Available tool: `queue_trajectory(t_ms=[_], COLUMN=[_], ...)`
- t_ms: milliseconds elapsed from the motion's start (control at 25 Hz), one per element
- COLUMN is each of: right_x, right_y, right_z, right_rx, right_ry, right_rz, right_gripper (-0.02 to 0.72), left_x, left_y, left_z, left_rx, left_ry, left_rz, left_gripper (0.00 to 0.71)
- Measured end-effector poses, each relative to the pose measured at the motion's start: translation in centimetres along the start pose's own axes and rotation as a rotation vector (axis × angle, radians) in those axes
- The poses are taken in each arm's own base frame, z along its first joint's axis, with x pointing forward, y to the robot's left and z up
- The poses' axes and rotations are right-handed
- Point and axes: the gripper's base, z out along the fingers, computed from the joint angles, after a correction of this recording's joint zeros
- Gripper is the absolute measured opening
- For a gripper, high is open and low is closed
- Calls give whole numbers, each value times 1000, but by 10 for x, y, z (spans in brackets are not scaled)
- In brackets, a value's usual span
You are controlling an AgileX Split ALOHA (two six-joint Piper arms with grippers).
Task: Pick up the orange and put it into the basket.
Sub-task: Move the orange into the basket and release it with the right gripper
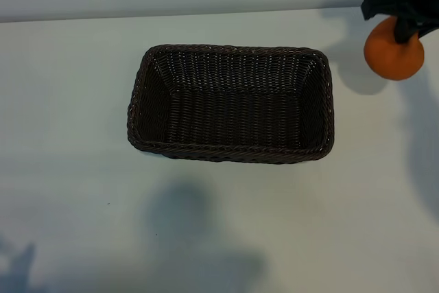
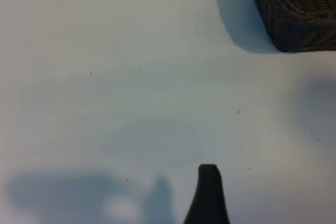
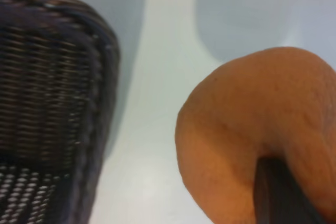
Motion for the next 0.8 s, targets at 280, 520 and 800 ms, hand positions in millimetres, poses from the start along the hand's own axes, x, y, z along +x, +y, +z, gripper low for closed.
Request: queue_trajectory(t_ms=[280, 520, 800], right_x=[12, 27, 32], right_y=[38, 109, 164], right_z=[-31, -33, 3], right_rx=[-88, -174, -233], right_ry=[-34, -58, -74], right_rz=[-94, -277, -380], right_gripper=[94, 94, 94], left_x=[0, 0, 0], left_y=[0, 0, 0], left_z=[0, 0, 0], left_rx=[0, 0, 0], left_ry=[0, 0, 0], left_rz=[3, 3, 3], left_gripper=[590, 590, 590])
